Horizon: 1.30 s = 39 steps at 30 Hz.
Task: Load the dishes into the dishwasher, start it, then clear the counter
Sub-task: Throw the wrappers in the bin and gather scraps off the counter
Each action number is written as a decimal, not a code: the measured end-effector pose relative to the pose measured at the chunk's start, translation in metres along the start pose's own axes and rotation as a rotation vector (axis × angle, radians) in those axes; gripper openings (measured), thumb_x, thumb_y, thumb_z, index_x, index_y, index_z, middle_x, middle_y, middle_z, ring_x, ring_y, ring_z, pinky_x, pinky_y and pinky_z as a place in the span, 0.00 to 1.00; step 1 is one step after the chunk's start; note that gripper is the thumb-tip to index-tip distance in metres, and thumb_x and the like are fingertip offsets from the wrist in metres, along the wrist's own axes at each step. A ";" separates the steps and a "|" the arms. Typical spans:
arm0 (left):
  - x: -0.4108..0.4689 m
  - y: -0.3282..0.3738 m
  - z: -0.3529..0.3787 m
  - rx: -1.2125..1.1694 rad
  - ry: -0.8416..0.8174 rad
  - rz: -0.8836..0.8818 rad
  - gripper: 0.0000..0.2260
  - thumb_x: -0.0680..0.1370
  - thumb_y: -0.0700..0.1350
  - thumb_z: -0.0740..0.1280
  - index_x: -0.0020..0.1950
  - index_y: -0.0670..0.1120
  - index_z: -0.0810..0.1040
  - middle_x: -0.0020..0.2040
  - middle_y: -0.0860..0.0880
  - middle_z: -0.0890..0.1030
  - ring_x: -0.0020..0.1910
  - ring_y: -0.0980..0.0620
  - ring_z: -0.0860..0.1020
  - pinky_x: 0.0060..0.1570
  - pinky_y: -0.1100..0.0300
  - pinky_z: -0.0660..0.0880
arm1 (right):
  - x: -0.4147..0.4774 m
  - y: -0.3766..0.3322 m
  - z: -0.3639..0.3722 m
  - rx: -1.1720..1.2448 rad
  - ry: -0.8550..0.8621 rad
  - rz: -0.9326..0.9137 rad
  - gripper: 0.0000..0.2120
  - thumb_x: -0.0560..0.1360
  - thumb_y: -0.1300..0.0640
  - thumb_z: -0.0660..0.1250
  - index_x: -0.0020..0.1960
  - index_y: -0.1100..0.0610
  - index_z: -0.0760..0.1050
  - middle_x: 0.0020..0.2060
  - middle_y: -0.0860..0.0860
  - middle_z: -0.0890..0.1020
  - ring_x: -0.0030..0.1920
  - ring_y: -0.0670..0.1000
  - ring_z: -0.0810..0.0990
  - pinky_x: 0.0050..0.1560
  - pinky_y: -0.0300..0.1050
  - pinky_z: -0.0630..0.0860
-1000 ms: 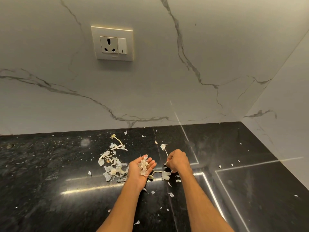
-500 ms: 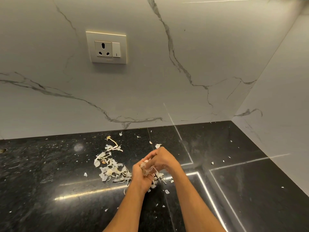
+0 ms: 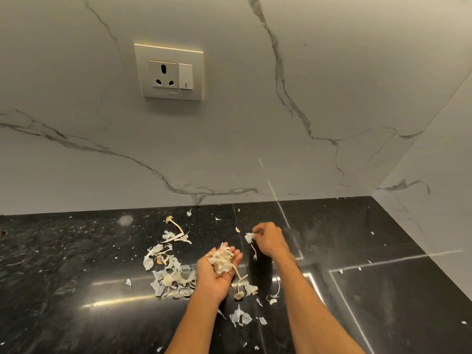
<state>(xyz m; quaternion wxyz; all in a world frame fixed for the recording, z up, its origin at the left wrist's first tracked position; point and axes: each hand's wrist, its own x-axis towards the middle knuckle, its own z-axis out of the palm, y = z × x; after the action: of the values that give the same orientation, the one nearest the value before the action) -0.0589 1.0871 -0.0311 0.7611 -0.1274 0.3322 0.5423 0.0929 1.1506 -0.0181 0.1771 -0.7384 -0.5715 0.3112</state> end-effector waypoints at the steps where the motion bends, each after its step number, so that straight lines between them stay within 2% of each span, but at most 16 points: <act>1: 0.001 0.003 0.000 -0.002 -0.001 0.004 0.15 0.82 0.44 0.54 0.53 0.35 0.75 0.46 0.36 0.78 0.44 0.39 0.78 0.34 0.45 0.80 | 0.006 -0.002 0.005 -0.019 -0.009 -0.015 0.12 0.79 0.61 0.64 0.62 0.56 0.78 0.58 0.55 0.80 0.58 0.53 0.78 0.59 0.47 0.74; 5: 0.006 0.017 0.002 -0.003 0.002 0.034 0.15 0.82 0.43 0.55 0.52 0.35 0.76 0.46 0.36 0.79 0.44 0.39 0.78 0.34 0.46 0.81 | 0.026 -0.021 0.024 -0.183 -0.057 -0.187 0.15 0.78 0.55 0.67 0.64 0.54 0.77 0.61 0.54 0.74 0.63 0.55 0.72 0.65 0.51 0.71; 8: 0.005 0.025 0.004 0.006 0.002 0.059 0.15 0.82 0.43 0.55 0.53 0.34 0.76 0.46 0.36 0.79 0.44 0.39 0.79 0.35 0.47 0.81 | 0.029 -0.031 0.025 -0.297 -0.126 -0.275 0.08 0.77 0.56 0.69 0.55 0.52 0.79 0.55 0.51 0.74 0.59 0.53 0.74 0.61 0.52 0.74; 11: 0.001 0.030 0.002 0.017 0.003 0.072 0.15 0.82 0.43 0.54 0.53 0.35 0.76 0.46 0.36 0.79 0.44 0.39 0.78 0.35 0.48 0.81 | 0.020 -0.027 0.019 -0.348 -0.174 -0.266 0.04 0.77 0.59 0.67 0.46 0.53 0.80 0.50 0.51 0.78 0.51 0.52 0.79 0.55 0.50 0.77; 15: -0.009 0.026 -0.002 0.055 -0.009 0.077 0.15 0.82 0.43 0.54 0.52 0.35 0.76 0.46 0.36 0.78 0.45 0.40 0.78 0.34 0.47 0.81 | -0.014 0.003 -0.001 -0.371 -0.122 -0.156 0.06 0.78 0.59 0.66 0.47 0.52 0.81 0.46 0.50 0.84 0.47 0.50 0.81 0.51 0.47 0.77; 19: -0.021 0.019 -0.011 0.080 -0.026 0.070 0.15 0.83 0.43 0.52 0.54 0.36 0.75 0.48 0.37 0.78 0.46 0.40 0.78 0.40 0.45 0.81 | -0.052 0.033 -0.004 -0.287 -0.079 -0.009 0.09 0.77 0.60 0.63 0.48 0.51 0.81 0.47 0.49 0.84 0.49 0.51 0.82 0.51 0.47 0.77; 22: -0.033 0.011 -0.019 0.113 -0.031 0.059 0.15 0.83 0.43 0.52 0.54 0.36 0.74 0.50 0.37 0.78 0.47 0.40 0.78 0.45 0.45 0.77 | -0.078 0.040 0.005 -0.136 -0.163 0.015 0.14 0.76 0.64 0.60 0.47 0.53 0.82 0.45 0.51 0.83 0.47 0.53 0.83 0.49 0.50 0.81; 24: -0.039 0.007 -0.023 0.124 -0.032 0.058 0.15 0.83 0.43 0.52 0.54 0.36 0.75 0.49 0.37 0.78 0.47 0.40 0.78 0.43 0.46 0.80 | -0.088 0.044 0.008 0.020 -0.167 0.048 0.13 0.77 0.65 0.61 0.47 0.52 0.82 0.44 0.51 0.83 0.44 0.52 0.83 0.43 0.47 0.83; 26: -0.045 0.005 -0.027 0.127 -0.033 0.063 0.14 0.82 0.42 0.52 0.52 0.35 0.75 0.47 0.37 0.78 0.45 0.40 0.78 0.38 0.47 0.81 | -0.095 0.050 0.008 0.096 -0.044 0.125 0.11 0.76 0.64 0.64 0.45 0.50 0.81 0.44 0.50 0.83 0.42 0.51 0.83 0.41 0.49 0.84; 29: -0.053 0.010 -0.034 0.124 -0.032 0.065 0.15 0.83 0.42 0.52 0.51 0.35 0.74 0.47 0.37 0.77 0.45 0.40 0.78 0.38 0.47 0.81 | -0.106 0.058 0.010 0.030 0.025 0.256 0.06 0.76 0.59 0.66 0.51 0.50 0.74 0.49 0.51 0.80 0.42 0.52 0.82 0.36 0.51 0.84; 30: -0.055 0.013 -0.035 0.125 -0.029 0.067 0.15 0.83 0.42 0.52 0.51 0.35 0.74 0.47 0.37 0.78 0.45 0.40 0.78 0.38 0.47 0.81 | -0.109 0.057 0.013 0.043 -0.009 0.262 0.08 0.76 0.55 0.66 0.55 0.51 0.73 0.53 0.51 0.77 0.45 0.53 0.81 0.33 0.49 0.83; 32: -0.057 0.018 -0.037 0.135 -0.021 0.073 0.15 0.83 0.42 0.52 0.51 0.34 0.74 0.47 0.37 0.78 0.45 0.40 0.78 0.37 0.47 0.81 | -0.111 0.047 0.017 0.098 -0.093 0.223 0.22 0.75 0.44 0.69 0.64 0.52 0.70 0.60 0.53 0.72 0.51 0.55 0.78 0.30 0.46 0.82; 33: -0.058 0.020 -0.037 0.139 -0.021 0.078 0.15 0.83 0.42 0.52 0.51 0.34 0.74 0.47 0.36 0.78 0.45 0.40 0.78 0.36 0.47 0.81 | -0.109 0.040 0.019 0.088 -0.125 0.193 0.28 0.73 0.39 0.69 0.67 0.51 0.69 0.62 0.53 0.70 0.53 0.55 0.78 0.32 0.47 0.82; 35: -0.058 0.024 -0.038 0.144 -0.020 0.081 0.15 0.83 0.42 0.52 0.51 0.34 0.74 0.47 0.36 0.78 0.45 0.40 0.78 0.35 0.47 0.80 | -0.107 0.025 0.028 -0.044 -0.173 0.110 0.35 0.69 0.32 0.69 0.69 0.49 0.68 0.66 0.53 0.66 0.58 0.57 0.76 0.48 0.55 0.82; 37: -0.059 0.027 -0.039 0.152 -0.015 0.078 0.15 0.83 0.42 0.52 0.51 0.34 0.74 0.48 0.36 0.77 0.46 0.40 0.77 0.36 0.46 0.80 | -0.108 0.011 0.039 -0.200 -0.192 0.031 0.33 0.69 0.31 0.68 0.68 0.46 0.69 0.67 0.53 0.64 0.63 0.58 0.74 0.61 0.59 0.75; 39: -0.059 0.029 -0.040 0.155 -0.015 0.076 0.15 0.83 0.42 0.51 0.51 0.34 0.74 0.48 0.36 0.77 0.46 0.39 0.77 0.35 0.46 0.80 | -0.112 0.001 0.048 -0.313 -0.196 -0.064 0.26 0.71 0.35 0.68 0.64 0.45 0.70 0.65 0.52 0.67 0.64 0.57 0.73 0.61 0.58 0.73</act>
<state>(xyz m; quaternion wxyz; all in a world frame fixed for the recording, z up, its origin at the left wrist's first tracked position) -0.1115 1.0322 -0.0183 0.7498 -0.0516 0.3722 0.5446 0.0444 1.0385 -0.0259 0.0136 -0.7046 -0.6505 0.2832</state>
